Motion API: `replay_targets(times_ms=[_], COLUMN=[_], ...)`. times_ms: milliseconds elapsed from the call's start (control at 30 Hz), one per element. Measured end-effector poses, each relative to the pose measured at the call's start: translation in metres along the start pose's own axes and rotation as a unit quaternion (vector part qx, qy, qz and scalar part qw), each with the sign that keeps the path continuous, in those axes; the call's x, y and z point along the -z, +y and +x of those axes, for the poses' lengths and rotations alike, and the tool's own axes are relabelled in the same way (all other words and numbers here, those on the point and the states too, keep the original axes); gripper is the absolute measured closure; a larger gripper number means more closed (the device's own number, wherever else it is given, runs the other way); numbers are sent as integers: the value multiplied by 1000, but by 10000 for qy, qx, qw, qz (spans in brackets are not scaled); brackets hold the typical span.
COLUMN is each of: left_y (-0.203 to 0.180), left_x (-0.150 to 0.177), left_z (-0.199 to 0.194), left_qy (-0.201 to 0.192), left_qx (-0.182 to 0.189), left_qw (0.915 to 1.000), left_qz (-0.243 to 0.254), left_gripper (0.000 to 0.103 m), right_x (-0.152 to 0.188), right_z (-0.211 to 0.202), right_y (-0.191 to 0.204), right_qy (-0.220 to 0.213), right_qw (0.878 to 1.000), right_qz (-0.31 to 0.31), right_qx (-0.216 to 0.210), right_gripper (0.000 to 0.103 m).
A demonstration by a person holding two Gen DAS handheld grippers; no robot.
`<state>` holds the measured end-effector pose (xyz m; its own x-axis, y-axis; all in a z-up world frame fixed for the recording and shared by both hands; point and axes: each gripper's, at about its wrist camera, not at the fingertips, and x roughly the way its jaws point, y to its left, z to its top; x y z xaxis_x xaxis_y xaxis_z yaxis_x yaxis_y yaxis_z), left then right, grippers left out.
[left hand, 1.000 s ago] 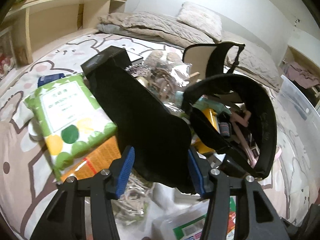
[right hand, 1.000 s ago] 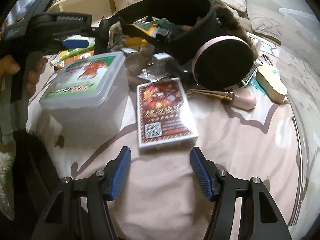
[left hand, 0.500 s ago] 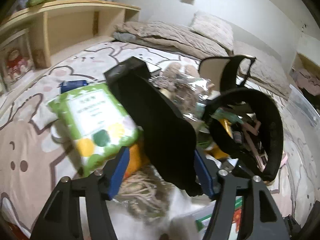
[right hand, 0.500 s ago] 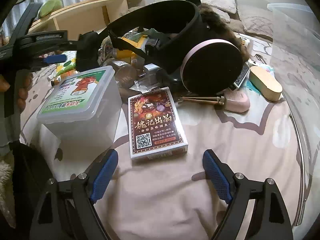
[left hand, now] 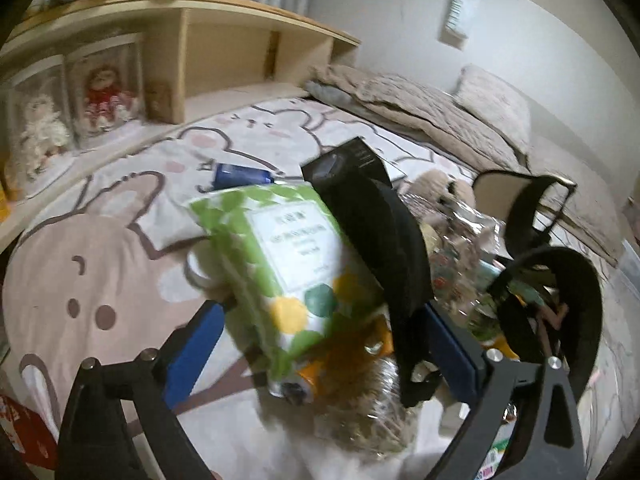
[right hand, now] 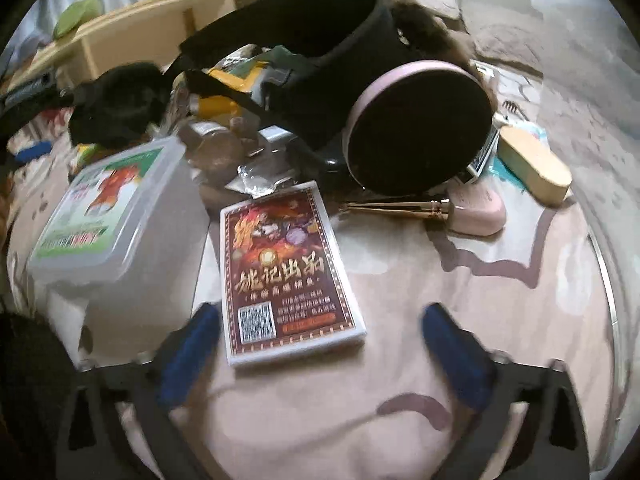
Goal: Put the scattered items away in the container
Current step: 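Close left gripper on black fabric while right gripper closes on red card box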
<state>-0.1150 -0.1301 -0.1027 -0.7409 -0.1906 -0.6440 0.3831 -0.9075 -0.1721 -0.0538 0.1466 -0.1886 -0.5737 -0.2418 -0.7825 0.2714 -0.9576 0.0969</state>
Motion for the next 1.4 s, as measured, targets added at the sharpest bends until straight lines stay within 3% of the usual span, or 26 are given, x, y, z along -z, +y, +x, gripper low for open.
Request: replay_targets(times_ms=[133,400,800,867,1067,1200,1400], left_y=[7,-5,-13,-14,-13,-9,-13], left_x=[-1,-3,2,2,2,-1,1], left_z=[0,7,48,50,47,42,38], left_qy=[-90,-43,679,716,657,533,394], left_qx=[-310,230,407,374,223,295,124], left_qw=[9995,9997,9968,9966,9975,9979,9991], left_qz=[-57,60,-70,-130,-143,-223,61], left_gripper=[5,5,1,3,14,20,28], right_x=[5,11,11,11,5,-5,-17], right_z=[2,3,-6,-9,-11,-12,8], right_y=[8,9,7,8,18,25,32], right_qy=[-61,-128,-262,-316,-397,-410,-39], right_qw=[9995,9992,9992,9989,9973,9964,9956], right_qz=[-199,-165,-151,-187,-508,-722,-911], right_qx=[241,353,269,299,347,148,203], right_gripper=[0,0,0,12,21,24,36])
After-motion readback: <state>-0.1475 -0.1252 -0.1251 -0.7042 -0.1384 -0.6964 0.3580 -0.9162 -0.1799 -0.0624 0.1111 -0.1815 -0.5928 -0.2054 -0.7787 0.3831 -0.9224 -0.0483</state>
